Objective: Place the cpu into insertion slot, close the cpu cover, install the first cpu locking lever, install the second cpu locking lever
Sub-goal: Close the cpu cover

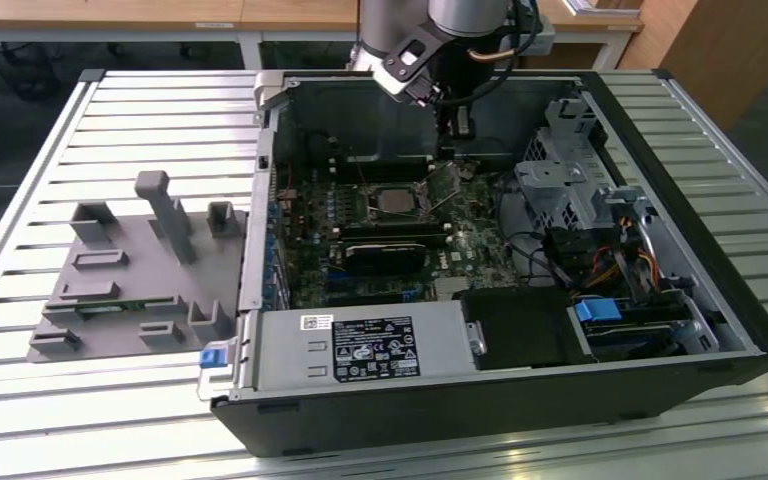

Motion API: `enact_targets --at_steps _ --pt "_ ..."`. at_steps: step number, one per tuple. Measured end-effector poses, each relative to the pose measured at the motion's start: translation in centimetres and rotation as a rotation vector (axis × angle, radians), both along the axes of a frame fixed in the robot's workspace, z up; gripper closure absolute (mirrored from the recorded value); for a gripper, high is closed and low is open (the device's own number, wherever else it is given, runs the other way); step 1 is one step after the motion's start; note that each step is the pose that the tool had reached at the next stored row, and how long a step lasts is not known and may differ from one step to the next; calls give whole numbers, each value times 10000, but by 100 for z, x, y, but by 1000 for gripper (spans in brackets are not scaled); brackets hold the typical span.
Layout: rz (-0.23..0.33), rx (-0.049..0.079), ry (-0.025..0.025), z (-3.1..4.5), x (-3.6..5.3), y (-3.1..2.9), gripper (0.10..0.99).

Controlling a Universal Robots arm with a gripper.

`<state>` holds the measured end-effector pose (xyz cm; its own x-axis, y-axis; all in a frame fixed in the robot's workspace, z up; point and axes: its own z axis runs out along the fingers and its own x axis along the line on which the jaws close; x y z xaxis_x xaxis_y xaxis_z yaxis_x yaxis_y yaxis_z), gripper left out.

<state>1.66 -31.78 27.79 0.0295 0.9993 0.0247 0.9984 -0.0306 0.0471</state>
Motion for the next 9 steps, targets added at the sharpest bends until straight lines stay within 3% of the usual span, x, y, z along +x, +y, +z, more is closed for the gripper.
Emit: enact_targets --at_steps 9 --pt "0 0 0 0 64 0 980"
